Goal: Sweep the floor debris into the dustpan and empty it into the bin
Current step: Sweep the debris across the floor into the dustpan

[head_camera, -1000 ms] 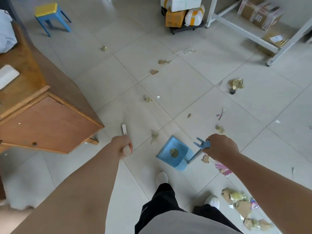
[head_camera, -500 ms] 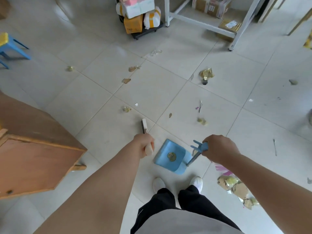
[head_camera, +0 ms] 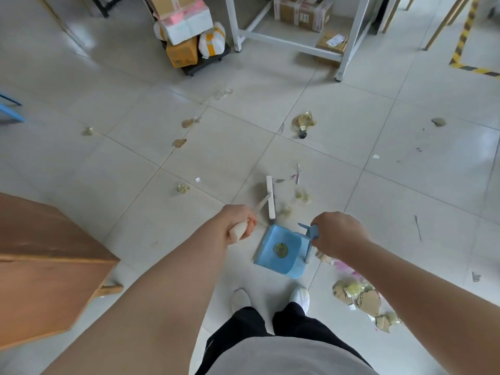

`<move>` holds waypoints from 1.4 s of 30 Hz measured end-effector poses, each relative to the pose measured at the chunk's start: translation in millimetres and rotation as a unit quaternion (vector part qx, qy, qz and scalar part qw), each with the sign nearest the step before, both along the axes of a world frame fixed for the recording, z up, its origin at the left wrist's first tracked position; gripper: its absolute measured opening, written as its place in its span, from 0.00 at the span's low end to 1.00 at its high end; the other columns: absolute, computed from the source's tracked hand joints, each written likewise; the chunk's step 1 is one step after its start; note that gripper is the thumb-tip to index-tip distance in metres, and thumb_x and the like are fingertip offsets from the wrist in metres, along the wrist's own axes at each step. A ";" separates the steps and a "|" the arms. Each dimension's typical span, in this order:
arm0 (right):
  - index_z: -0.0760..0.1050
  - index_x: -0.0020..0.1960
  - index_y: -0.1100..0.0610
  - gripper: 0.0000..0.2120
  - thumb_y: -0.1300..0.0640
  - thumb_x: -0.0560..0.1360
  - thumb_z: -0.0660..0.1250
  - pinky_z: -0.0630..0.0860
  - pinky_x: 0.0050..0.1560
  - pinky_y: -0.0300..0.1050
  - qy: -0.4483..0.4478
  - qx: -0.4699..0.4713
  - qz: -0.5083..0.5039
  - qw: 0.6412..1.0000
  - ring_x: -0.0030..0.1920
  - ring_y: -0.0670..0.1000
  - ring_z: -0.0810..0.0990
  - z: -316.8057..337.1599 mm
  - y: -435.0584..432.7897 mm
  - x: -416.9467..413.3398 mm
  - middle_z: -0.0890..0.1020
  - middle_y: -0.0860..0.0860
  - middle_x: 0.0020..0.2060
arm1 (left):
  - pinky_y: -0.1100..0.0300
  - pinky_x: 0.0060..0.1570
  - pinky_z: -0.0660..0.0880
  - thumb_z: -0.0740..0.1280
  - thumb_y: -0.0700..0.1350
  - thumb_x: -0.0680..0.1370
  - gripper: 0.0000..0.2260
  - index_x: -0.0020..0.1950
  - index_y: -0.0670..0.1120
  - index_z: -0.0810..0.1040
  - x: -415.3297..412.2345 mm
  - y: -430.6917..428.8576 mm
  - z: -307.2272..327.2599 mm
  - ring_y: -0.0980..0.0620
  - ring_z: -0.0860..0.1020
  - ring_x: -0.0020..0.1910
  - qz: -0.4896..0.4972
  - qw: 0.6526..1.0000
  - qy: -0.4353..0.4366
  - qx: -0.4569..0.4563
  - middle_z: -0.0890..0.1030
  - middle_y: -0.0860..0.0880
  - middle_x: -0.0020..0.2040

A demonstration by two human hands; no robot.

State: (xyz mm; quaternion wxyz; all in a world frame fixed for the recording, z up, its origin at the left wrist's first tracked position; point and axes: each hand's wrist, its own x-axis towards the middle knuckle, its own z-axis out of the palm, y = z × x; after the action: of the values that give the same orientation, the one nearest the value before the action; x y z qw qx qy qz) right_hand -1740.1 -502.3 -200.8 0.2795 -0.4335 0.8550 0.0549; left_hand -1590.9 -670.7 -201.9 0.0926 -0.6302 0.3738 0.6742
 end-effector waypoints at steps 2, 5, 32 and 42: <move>0.80 0.51 0.50 0.10 0.55 0.72 0.65 0.75 0.41 0.42 -0.001 -0.006 0.008 1.000 0.45 0.54 0.81 1.3 -9.0 -1.4 0.81 0.49 0.42 | 0.71 0.18 0.68 0.61 0.32 0.77 0.06 0.42 0.38 0.73 -1.2 -4.5 6.0 0.57 0.69 0.18 0.003 1.000 -0.006 -0.003 0.74 0.43 0.35; 0.80 0.51 0.51 0.10 0.56 0.73 0.63 0.73 0.41 0.42 -0.001 -0.021 0.020 1.000 0.44 0.54 0.79 3.4 -27.1 -0.5 0.79 0.49 0.40 | 0.71 0.18 0.68 0.61 0.32 0.77 0.05 0.42 0.38 0.72 -0.4 -19.4 16.0 0.57 0.69 0.16 0.013 1.000 -0.009 -0.015 0.74 0.43 0.36; 0.80 0.48 0.49 0.08 0.54 0.72 0.65 0.74 0.39 0.42 -0.016 -0.007 0.025 1.000 0.43 0.53 0.81 -19.9 -297.5 81.3 0.81 0.49 0.42 | 0.63 0.27 0.64 0.56 0.27 0.72 0.11 0.33 0.39 0.69 193.5 -301.6 -8.7 0.50 0.69 0.19 0.131 0.979 -0.110 -0.108 0.72 0.43 0.33; 0.79 0.50 0.50 0.08 0.55 0.73 0.64 0.75 0.38 0.41 -0.021 0.008 0.023 0.999 0.41 0.52 0.80 -22.8 -309.9 64.0 0.81 0.48 0.40 | 0.61 0.31 0.70 0.62 0.32 0.60 0.07 0.36 0.36 0.76 114.2 -307.3 -31.4 0.44 0.72 0.27 -0.008 0.990 -0.119 -0.080 0.76 0.41 0.33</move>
State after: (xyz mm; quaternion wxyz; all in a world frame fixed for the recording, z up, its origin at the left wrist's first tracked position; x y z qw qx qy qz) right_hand -1676.2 -812.2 -223.6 0.2994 -0.4515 0.8385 0.0588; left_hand -1476.7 -978.0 -233.3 0.0909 -0.7083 0.4175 0.5619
